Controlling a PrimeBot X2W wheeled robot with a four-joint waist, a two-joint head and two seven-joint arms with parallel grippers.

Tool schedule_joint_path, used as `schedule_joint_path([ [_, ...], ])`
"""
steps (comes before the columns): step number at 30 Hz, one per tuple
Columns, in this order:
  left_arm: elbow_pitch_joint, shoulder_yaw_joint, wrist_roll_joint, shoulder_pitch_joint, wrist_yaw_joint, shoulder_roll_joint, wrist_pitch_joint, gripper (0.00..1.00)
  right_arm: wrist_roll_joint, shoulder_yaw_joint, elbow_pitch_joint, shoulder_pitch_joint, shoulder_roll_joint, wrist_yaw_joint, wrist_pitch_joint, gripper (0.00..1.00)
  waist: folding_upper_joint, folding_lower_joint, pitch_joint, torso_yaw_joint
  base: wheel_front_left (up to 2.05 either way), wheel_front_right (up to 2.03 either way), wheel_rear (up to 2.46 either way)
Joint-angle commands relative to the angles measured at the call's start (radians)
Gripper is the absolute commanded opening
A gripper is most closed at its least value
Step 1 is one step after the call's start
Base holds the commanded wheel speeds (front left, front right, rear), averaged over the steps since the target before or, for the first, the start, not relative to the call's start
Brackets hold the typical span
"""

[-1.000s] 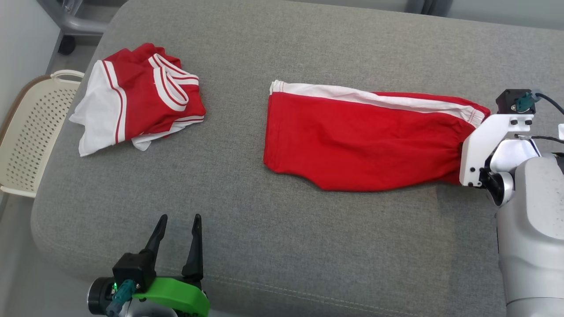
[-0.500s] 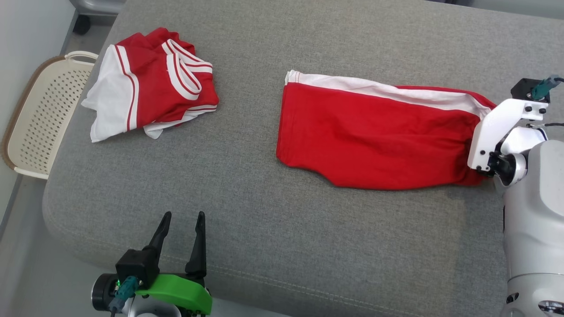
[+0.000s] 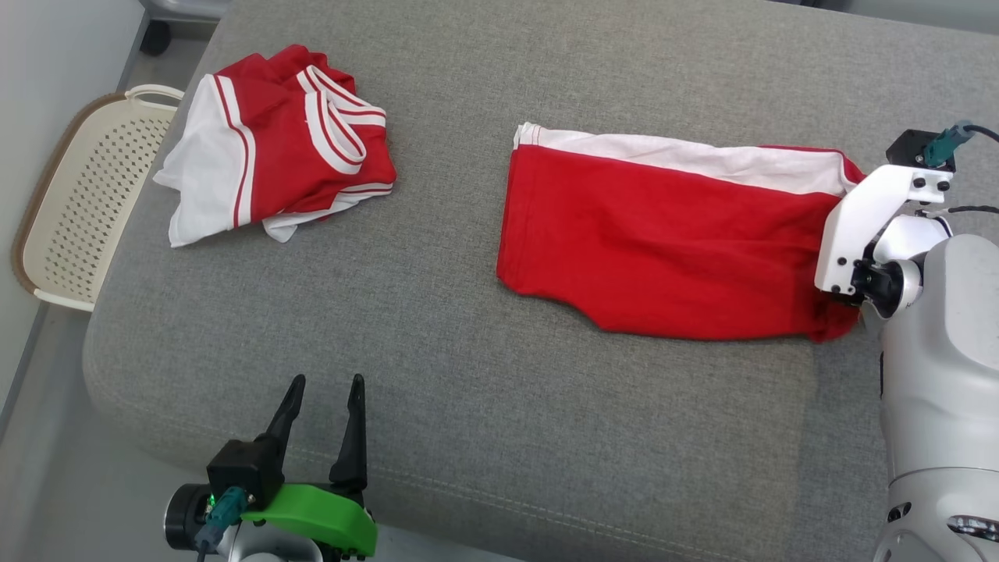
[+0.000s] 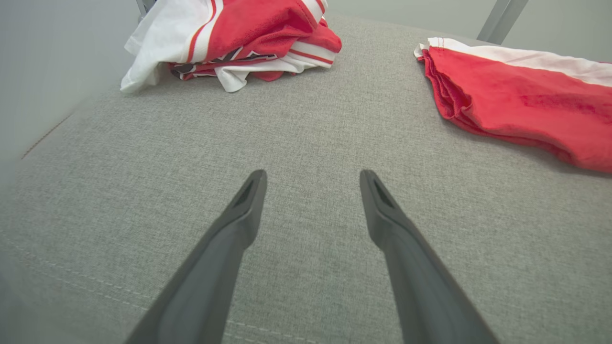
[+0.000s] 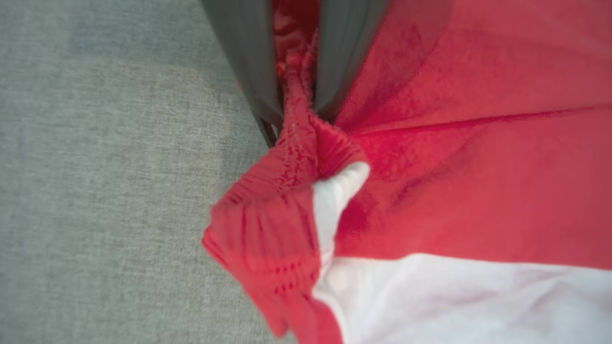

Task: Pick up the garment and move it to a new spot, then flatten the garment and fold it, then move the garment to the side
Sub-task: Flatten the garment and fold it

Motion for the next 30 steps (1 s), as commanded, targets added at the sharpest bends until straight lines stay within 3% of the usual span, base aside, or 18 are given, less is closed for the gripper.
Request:
schedule_joint_path([
  [1, 0.001, 0.004, -0.005, -0.017, 0.0, 0.0, -0.001, 1.0, -0.026, -0.01, 0.01, 0.005, -0.002, -0.001, -0.001, 0.0, 0.0, 0.0, -0.001, -0.003, 0.0, 0.0, 0.0],
  [5, 0.001, 0.006, -0.005, -0.013, 0.003, -0.001, -0.001, 1.0, -0.078, -0.028, -0.013, 0.008, -0.021, -0.002, 0.02, 0.0, 0.0, 0.0, -0.008, -0.01, 0.0, 0.0, 0.0],
  [9, 0.006, 0.001, -0.006, -0.003, 0.0, -0.002, -0.001, 1.0, -0.124, -0.038, -0.073, 0.011, -0.105, -0.001, 0.084, 0.0, 0.0, 0.0, -0.025, -0.024, 0.0, 0.0, 0.0],
  [15, -0.001, 0.003, 0.004, 0.004, -0.002, -0.002, -0.001, 1.0, -0.145, -0.036, -0.133, 0.037, -0.148, -0.001, 0.145, 0.0, 0.0, 0.0, -0.056, -0.025, 0.0, 0.0, 0.0],
  [30, 0.017, -0.005, 0.001, 0.049, -0.004, -0.002, -0.001, 1.0, 0.003, 0.155, -0.142, 0.042, -0.065, -0.001, 0.194, 0.0, 0.0, 0.0, -0.158, 0.001, 0.0, 0.0, 0.0],
])
